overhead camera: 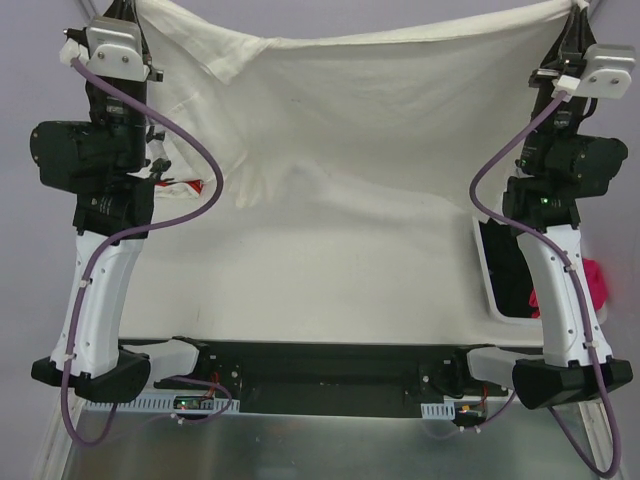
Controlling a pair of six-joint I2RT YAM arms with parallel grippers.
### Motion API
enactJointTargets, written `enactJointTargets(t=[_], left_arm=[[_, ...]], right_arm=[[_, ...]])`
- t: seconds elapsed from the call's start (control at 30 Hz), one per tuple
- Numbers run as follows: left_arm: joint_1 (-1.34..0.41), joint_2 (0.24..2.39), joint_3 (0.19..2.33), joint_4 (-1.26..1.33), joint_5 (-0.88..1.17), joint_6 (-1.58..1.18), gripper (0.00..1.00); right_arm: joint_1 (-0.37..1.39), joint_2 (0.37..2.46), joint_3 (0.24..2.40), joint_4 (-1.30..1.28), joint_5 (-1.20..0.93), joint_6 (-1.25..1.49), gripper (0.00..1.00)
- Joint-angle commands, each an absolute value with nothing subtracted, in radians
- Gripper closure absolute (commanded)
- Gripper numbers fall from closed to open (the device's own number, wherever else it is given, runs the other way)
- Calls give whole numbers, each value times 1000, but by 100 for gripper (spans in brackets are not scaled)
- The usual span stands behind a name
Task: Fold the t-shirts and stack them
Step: Flatten out the tshirt
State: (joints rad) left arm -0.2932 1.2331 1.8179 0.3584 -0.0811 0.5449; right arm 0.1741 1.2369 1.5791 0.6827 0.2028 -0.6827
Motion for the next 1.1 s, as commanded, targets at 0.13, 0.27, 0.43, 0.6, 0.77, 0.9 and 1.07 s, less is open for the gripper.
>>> enactJointTargets(t=[0.13, 0.27, 0.43, 0.6, 0.77, 0.9, 1.07], left_arm=[[-287, 1180, 1821, 385, -112, 574, 100], [-287, 1235, 1850, 382, -130, 572, 100], [-281, 1345, 1899, 399, -147, 586, 100], [-239, 1465, 1974, 403, -138, 532, 100], [-201, 1531, 2033, 417, -97, 480, 100], [-163, 1542, 2034, 419, -68, 425, 100], [-153, 1522, 2008, 417, -40, 388, 100]], right_arm=[[163, 1152, 1536, 713, 218, -640, 99], [163, 1178, 1537, 712, 227, -637, 99], [147, 1253, 1555, 722, 232, -653, 99], [123, 1399, 1644, 739, 226, -620, 99], [100, 1519, 1773, 735, 187, -552, 99], [83, 1552, 1838, 710, 176, -511, 99], [80, 1510, 1803, 706, 169, -509, 99]])
